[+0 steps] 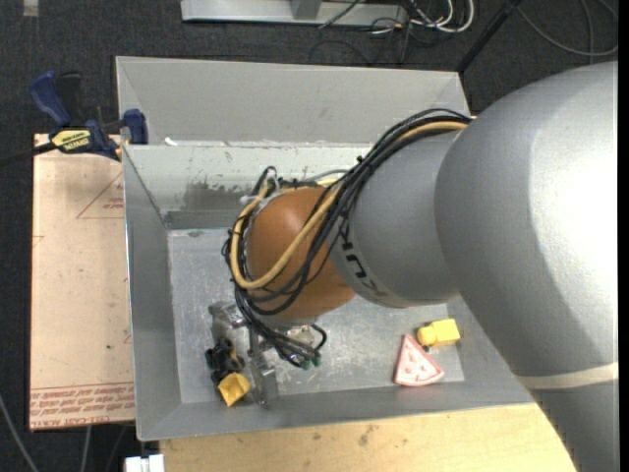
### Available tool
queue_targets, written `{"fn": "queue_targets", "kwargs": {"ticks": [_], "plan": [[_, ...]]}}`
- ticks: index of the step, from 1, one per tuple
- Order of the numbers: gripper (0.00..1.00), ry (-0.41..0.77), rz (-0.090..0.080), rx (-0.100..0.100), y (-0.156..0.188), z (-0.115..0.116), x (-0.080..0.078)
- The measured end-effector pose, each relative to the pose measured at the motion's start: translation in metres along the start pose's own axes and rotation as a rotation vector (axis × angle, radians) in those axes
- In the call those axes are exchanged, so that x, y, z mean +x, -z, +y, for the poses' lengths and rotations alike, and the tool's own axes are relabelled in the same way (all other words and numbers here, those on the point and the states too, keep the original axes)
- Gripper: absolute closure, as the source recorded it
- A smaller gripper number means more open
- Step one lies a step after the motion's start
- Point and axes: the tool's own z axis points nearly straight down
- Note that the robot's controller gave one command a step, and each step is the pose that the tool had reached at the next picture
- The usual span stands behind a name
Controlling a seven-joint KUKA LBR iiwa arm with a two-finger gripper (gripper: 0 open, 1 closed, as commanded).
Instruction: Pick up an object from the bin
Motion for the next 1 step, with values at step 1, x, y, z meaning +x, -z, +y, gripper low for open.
{"fn": "queue_targets", "kwargs": {"ticks": [1], "plan": [[1.00, -0.019, 0.005, 0.000, -0.0109, -0.0016, 0.0105]]}}
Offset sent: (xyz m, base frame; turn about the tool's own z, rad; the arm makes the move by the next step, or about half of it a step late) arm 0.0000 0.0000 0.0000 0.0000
